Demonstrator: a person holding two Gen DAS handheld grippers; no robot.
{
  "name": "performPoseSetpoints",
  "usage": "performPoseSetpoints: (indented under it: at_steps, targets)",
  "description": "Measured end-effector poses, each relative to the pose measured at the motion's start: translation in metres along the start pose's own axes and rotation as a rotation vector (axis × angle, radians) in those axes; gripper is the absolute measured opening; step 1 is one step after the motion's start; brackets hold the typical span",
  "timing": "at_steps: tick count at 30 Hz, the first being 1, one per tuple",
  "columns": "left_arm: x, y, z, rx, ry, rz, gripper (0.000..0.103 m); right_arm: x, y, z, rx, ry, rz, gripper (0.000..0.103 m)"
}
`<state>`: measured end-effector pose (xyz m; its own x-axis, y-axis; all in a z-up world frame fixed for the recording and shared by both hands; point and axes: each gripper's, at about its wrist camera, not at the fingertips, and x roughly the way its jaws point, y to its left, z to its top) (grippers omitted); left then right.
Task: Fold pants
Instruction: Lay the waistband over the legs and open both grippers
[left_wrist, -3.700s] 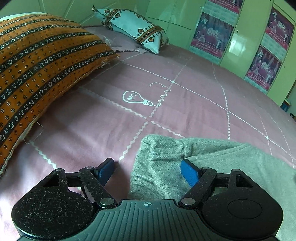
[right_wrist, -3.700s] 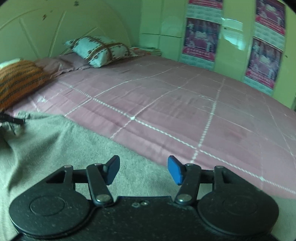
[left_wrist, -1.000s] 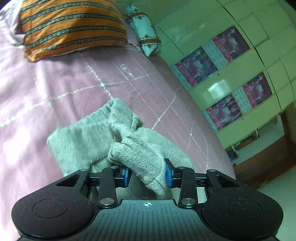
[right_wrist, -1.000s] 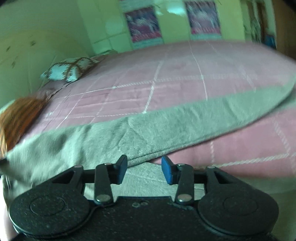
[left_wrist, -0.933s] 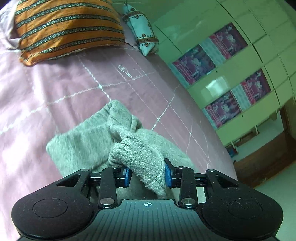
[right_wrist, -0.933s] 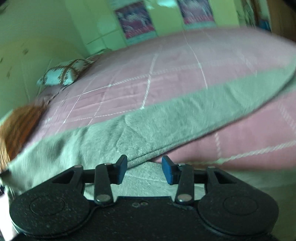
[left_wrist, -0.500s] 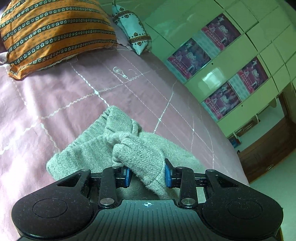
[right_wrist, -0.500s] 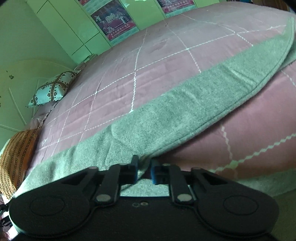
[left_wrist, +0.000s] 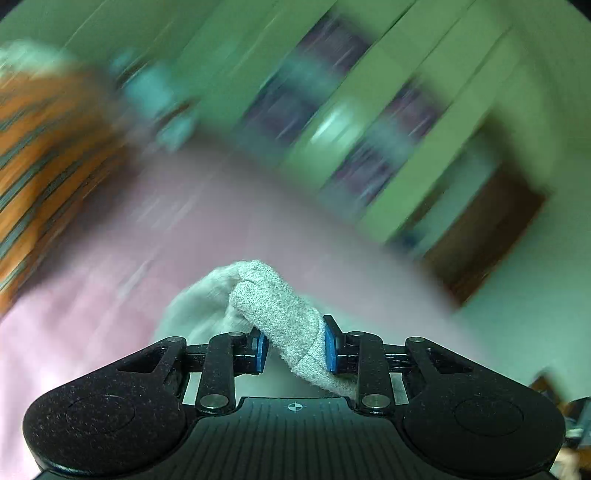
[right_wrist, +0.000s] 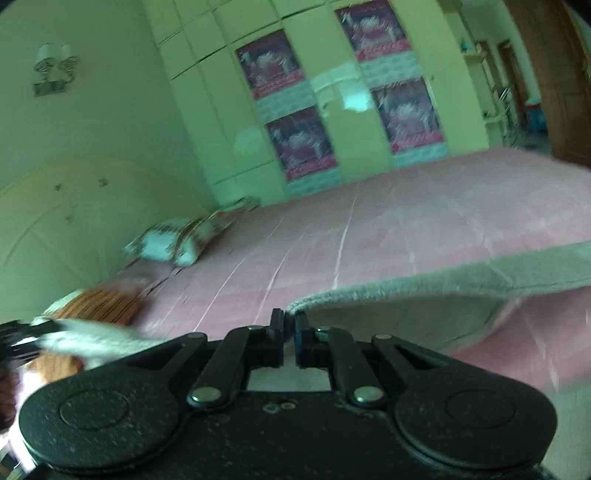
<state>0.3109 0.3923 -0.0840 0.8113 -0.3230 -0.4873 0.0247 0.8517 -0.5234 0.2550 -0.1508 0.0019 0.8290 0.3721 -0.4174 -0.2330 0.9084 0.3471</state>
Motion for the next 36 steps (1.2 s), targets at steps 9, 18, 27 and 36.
performPoseSetpoints:
  at_steps: [9, 18, 27, 36]
  targets:
    - [0.003, 0.033, -0.044, -0.102, 0.082, 0.096, 0.030, 0.036, -0.008, -0.075, 0.091, 0.268, -0.084, 0.016]
    - [0.001, 0.017, -0.036, -0.071, 0.015, 0.071, 0.030, 0.041, -0.031, -0.059, 0.247, 0.233, -0.092, 0.000]
    - [0.001, 0.022, -0.051, 0.008, 0.105, 0.125, 0.029, 0.035, -0.025, -0.088, 0.163, 0.316, -0.098, 0.000]
    - [-0.012, 0.017, -0.047, -0.002, 0.031, 0.080, 0.029, 0.016, -0.023, -0.075, 0.160, 0.229, -0.068, 0.000]
